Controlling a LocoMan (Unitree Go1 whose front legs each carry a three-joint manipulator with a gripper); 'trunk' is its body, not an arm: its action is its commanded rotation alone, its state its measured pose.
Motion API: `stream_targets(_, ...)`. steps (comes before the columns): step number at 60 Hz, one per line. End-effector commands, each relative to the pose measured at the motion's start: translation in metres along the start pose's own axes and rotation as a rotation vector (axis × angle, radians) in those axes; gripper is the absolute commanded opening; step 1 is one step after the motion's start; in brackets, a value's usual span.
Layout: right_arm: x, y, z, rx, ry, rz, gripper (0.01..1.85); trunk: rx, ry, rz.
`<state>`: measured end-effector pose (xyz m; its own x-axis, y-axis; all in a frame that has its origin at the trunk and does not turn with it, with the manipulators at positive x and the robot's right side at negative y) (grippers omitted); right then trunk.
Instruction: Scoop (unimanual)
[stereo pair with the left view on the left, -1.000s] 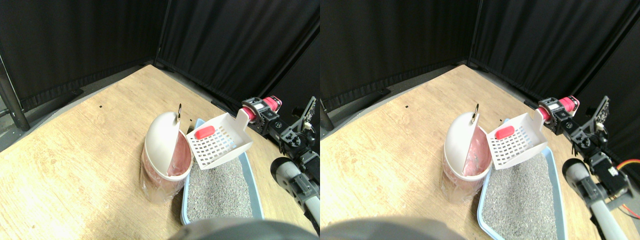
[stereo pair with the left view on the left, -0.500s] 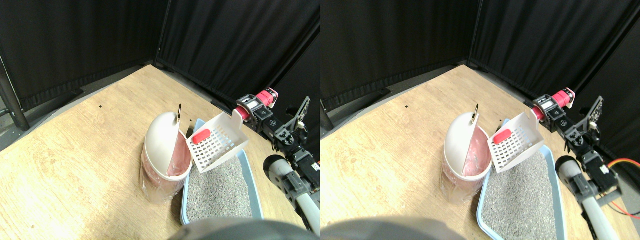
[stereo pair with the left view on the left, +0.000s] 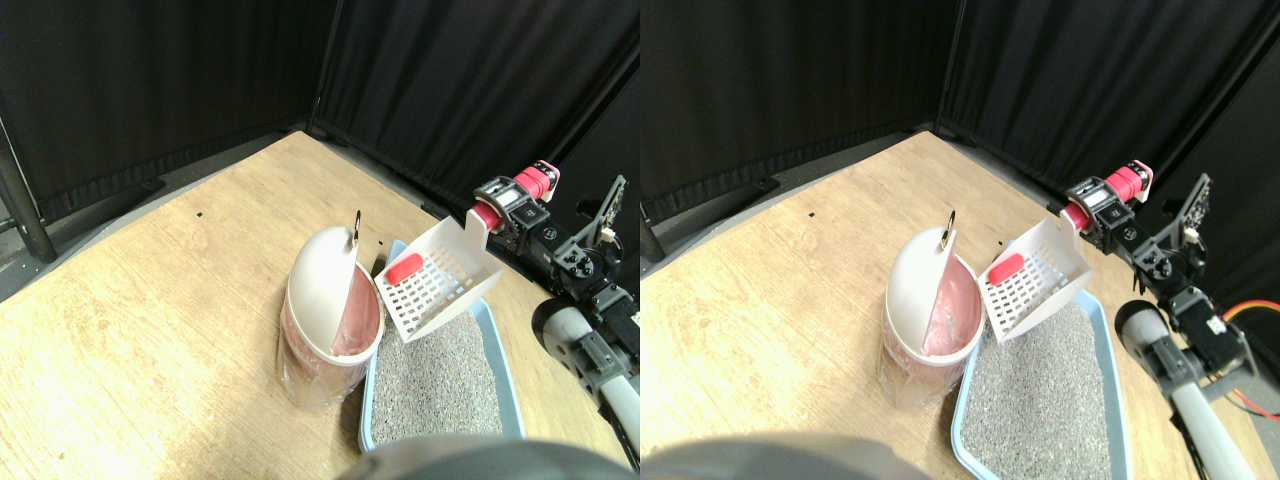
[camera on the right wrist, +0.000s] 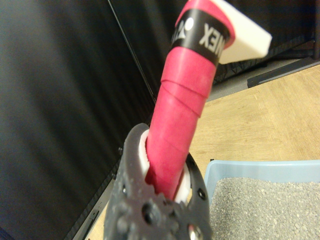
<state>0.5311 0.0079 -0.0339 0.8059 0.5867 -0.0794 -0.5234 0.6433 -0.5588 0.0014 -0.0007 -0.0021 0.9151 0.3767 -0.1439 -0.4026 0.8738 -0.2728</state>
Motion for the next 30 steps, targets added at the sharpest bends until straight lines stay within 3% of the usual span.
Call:
stream_targets(1, -0.001, 0.000, 0.012, 0.029, -0.050, -0.021, 0.20, -0.015, -0.034, 0.064)
stream_targets(10, -0.001, 0.002, 0.014, 0.012, -0.060, -0.019, 0.20, -0.015, -0.034, 0.064)
stream_targets(14, -0.003, 0.006, 0.014, 0.014, -0.043, -0.013, 0.06, -0.016, -0.032, 0.060)
stream_targets(19, -0.004, 0.013, 0.010, 0.014, 0.004, -0.023, 0.07, -0.018, -0.031, 0.063)
stream_targets(30, -0.004, 0.018, -0.001, 0.049, 0.035, -0.039, 0.05, -0.018, -0.026, 0.060)
